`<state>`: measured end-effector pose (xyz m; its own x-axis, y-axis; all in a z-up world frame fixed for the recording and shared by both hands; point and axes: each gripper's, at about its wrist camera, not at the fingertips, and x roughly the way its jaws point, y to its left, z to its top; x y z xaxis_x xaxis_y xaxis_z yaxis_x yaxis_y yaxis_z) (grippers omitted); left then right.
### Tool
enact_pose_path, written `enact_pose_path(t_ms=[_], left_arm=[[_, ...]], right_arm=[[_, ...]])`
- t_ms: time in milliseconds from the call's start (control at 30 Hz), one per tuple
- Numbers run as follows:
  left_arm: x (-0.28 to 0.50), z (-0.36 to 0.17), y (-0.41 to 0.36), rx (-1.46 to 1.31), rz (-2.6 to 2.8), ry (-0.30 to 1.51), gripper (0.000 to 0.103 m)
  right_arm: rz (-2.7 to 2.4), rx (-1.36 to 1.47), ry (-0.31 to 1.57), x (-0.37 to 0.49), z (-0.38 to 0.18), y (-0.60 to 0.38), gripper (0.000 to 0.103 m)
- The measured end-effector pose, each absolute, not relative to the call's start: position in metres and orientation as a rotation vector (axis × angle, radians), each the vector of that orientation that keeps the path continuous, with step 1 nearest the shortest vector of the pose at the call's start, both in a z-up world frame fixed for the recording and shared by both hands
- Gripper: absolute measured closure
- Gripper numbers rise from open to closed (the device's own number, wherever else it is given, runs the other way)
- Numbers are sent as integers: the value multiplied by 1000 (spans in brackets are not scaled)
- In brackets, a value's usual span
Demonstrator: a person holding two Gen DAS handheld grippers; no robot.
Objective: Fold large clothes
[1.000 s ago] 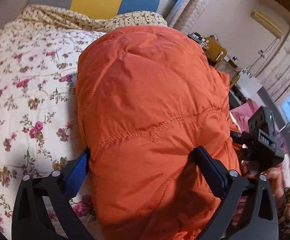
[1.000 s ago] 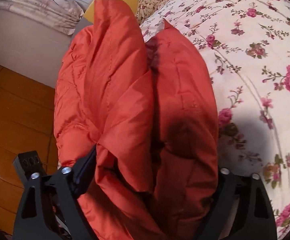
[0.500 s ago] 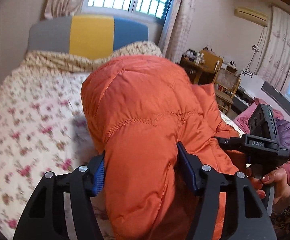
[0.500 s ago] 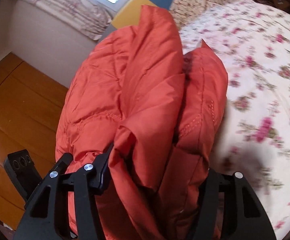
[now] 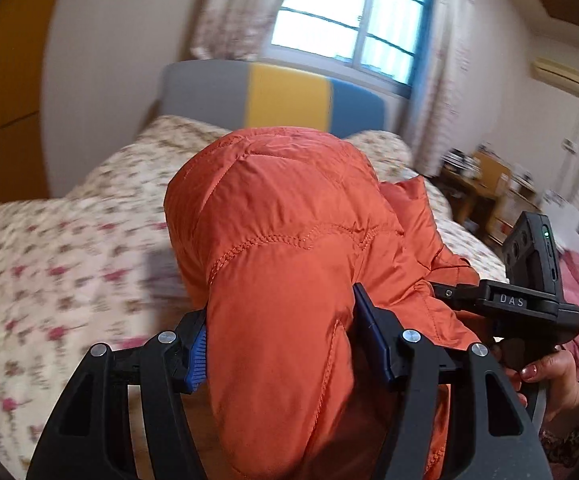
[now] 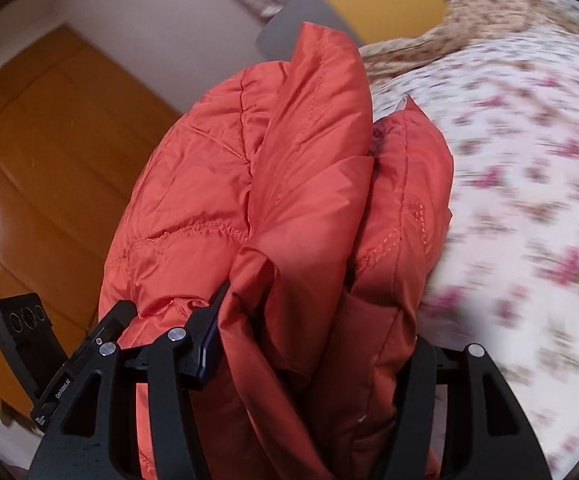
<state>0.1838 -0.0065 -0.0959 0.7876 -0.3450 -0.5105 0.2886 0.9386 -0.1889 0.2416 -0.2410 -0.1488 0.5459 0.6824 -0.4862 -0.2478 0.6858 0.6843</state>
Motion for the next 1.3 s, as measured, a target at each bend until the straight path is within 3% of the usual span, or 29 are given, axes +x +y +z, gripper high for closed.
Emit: enact_pose_path(t_ms=[200, 300, 367, 600, 700, 833, 1067, 1100, 1167, 1300], left_arm=[[194, -115, 68, -165, -206, 597, 40], [204, -139, 94, -240, -166, 667, 32], [201, -148, 95, -250, -152, 666, 20], [180, -144, 74, -159, -106, 651, 19], [165, -138, 67, -160, -90, 585, 13], [178, -155, 45, -14, -12, 652, 11], [179, -149, 59, -124, -12, 755, 9], [175, -147, 62, -153, -18, 765, 9], [164, -142, 66, -206, -20, 774, 6], [138, -132, 67, -213, 48, 762, 3]], right_arm=[[595, 441, 839, 268, -152, -158, 44], [529, 378, 831, 272, -163, -143, 31], [477, 394, 825, 268, -172, -149, 25], [329, 479, 775, 238, -174, -194, 24], [251, 398, 783, 225, -171, -197, 24], [193, 254, 816, 234, -175, -184, 21], [204, 296, 857, 227, -169, -187, 18], [212, 294, 849, 220, -166, -188, 16], [227, 286, 831, 203, -155, -186, 3], [268, 235, 813, 166, -135, -176, 2]])
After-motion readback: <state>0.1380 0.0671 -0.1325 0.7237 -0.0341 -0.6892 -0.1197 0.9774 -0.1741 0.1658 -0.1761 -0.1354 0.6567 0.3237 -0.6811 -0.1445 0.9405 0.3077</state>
